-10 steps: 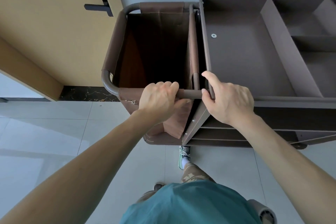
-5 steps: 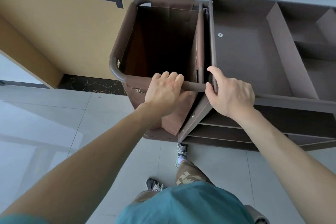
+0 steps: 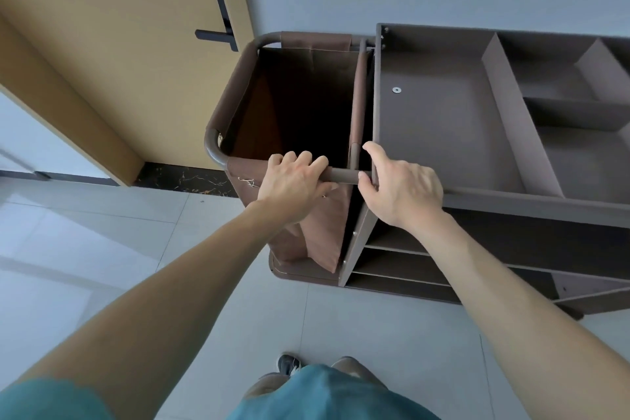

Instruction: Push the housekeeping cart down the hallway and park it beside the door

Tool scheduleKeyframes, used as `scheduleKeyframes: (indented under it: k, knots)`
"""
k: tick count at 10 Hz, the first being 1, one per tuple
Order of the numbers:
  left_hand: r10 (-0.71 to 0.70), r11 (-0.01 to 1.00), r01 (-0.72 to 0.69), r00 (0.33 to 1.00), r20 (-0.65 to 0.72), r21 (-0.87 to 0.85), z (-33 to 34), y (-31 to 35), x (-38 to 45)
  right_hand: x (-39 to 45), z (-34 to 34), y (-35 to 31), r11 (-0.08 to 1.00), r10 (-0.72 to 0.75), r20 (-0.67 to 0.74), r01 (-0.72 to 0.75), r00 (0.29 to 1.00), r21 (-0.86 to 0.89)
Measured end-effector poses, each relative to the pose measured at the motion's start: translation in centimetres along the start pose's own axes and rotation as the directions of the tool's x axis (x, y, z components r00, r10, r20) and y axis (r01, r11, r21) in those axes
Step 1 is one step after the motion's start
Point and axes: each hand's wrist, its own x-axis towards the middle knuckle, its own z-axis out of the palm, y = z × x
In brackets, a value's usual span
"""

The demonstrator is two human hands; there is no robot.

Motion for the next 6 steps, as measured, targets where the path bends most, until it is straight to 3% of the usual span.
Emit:
scheduleKeyframes:
  k: [3, 6]
  knots:
    - [-0.135, 0.987, 0.134, 0.991, -0.007, -0.09, -0.4, 2.2, -1.3, -0.1, 0.8, 0.6, 0.996, -0.04, -0.012, 0.041, 0.999, 0.076]
    - [-0.127, 0.952, 0.139, 0.99, 0.06, -0.274, -2.7, 1.2, -3.2, -0.5, -1.0, 0.3, 0.975, -0.065, 0.033, 0.056, 0.997, 0.217]
